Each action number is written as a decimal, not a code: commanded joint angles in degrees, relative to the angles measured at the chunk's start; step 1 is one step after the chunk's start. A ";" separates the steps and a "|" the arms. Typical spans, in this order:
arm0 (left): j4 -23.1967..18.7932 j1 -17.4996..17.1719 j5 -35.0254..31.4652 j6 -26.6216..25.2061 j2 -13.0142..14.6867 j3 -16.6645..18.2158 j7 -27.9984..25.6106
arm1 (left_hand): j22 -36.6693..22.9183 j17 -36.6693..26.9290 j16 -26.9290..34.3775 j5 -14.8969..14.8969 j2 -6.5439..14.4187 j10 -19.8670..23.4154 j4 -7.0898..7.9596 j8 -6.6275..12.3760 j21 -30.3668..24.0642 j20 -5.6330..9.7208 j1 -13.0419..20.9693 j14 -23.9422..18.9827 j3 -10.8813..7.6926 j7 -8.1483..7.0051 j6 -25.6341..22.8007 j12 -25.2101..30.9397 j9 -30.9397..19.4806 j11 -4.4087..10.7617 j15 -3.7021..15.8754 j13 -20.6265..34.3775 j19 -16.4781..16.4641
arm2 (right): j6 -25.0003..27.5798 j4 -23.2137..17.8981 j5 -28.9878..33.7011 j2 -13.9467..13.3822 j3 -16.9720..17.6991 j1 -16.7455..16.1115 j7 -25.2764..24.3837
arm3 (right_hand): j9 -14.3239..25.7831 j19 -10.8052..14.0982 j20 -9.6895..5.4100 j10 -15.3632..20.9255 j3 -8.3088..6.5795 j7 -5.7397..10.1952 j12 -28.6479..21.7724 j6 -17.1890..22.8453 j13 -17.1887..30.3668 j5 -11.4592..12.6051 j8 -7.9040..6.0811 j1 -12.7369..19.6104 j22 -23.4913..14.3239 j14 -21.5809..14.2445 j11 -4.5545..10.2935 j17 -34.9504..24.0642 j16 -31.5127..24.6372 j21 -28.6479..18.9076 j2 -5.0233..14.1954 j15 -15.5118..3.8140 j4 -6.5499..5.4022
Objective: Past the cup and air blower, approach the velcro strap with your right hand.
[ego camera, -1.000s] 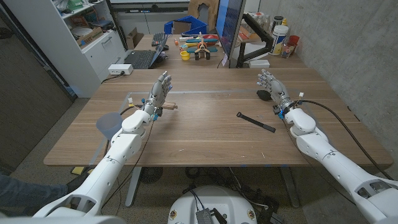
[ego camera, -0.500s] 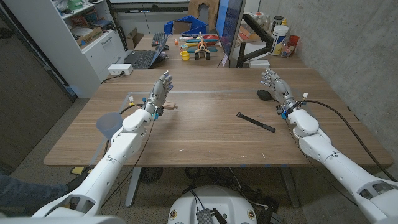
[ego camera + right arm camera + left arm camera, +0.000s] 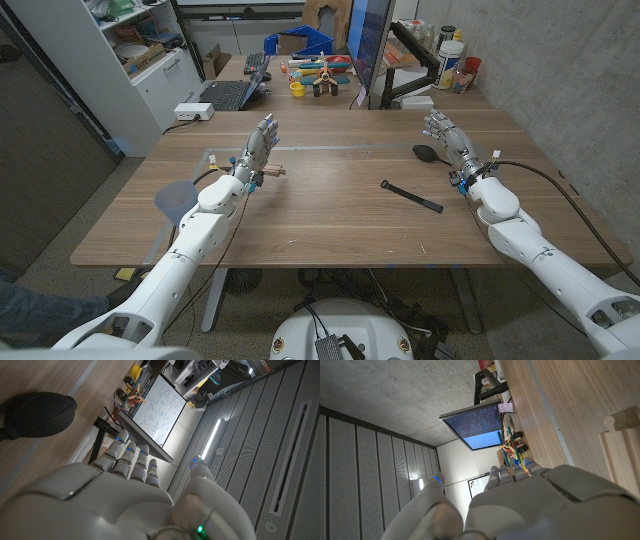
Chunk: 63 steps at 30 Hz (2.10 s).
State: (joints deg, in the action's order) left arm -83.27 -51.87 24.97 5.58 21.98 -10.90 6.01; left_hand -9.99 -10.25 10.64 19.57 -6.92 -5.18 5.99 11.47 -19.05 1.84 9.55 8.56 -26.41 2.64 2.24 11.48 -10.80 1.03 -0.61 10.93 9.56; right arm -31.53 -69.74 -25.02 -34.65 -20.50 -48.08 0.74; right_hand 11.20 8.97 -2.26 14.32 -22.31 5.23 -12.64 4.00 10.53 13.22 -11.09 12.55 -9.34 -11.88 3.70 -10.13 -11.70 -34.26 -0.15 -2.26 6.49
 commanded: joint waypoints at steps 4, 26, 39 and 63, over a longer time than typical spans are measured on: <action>-0.07 0.69 -0.17 -1.21 0.00 -0.35 0.28 | -0.20 -0.23 0.14 0.26 0.24 -0.16 0.03 0.27 0.27 0.45 0.31 0.36 0.27 0.18 -0.65 0.28 -0.07 -0.09 0.18 0.15 4.23 | -1.33 0.06 1.88 -0.67 -0.11 -1.12 -1.21 | 0.14 0.47 -2.61 0.27 -0.08 0.72 -0.39 0.44 0.17 0.60 -0.31 0.23 -0.18 -0.61 0.58 -0.20 0.24 0.56 -0.07 -3.03 0.18; 0.33 1.25 -0.80 -1.46 -0.81 -0.87 -0.16 | -0.22 -0.23 0.12 0.36 0.35 -0.20 0.04 0.33 0.66 0.36 0.29 0.45 0.55 0.13 -1.03 0.28 -0.07 -0.03 0.13 0.14 4.23 | -5.22 -0.55 4.65 -1.77 0.28 -2.64 -1.96 | 0.17 1.47 -2.75 0.89 0.34 1.59 -0.48 1.08 0.20 1.06 -0.58 -0.49 -0.20 -1.54 1.76 -0.36 0.10 1.42 -0.26 -3.53 -0.07; 0.04 1.28 -0.94 -1.69 -0.75 -0.90 -0.40 | -0.24 -0.24 0.13 0.42 0.41 -0.28 0.04 0.28 0.91 0.32 0.28 0.44 0.74 0.23 -1.05 0.26 -0.07 -0.08 0.14 0.13 4.22 | -5.01 -2.53 8.83 -3.62 -0.14 -3.70 -3.41 | 0.17 1.81 -2.72 0.98 0.45 1.98 -0.43 1.48 0.21 1.38 -0.71 -0.67 -0.22 -1.64 2.07 -0.38 0.23 1.97 -0.27 -3.62 -0.10; 1.65 2.62 -1.41 -1.30 -1.20 -1.37 0.24 | -0.26 -0.24 0.13 0.53 0.55 -0.29 0.03 0.21 1.36 0.28 0.29 0.48 1.05 0.19 -1.09 0.27 -0.07 0.05 0.24 0.12 4.24 | -5.73 -4.62 16.46 -4.86 -0.60 -4.79 -7.64 | 0.18 2.21 -2.60 1.43 0.69 2.63 -0.49 2.22 0.23 1.90 -0.91 -1.03 -0.24 -1.79 2.61 -0.40 0.36 2.82 -0.44 -3.61 -0.16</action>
State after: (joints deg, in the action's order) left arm -82.18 -49.74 23.87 4.07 20.95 -12.08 6.04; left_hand -9.99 -10.25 10.63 19.57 -6.81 -5.18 6.00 11.47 -17.79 1.84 9.65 8.56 -25.67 2.76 1.53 11.47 -10.79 1.03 -0.61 10.95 9.56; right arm -36.78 -73.89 -11.50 -39.14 -20.80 -52.65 -5.32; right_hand 11.21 10.61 -2.25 15.56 -21.72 7.28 -12.64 6.05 10.53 14.84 -11.53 11.94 -9.47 -13.01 5.94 -10.26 -11.44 -31.56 -0.74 -2.36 6.38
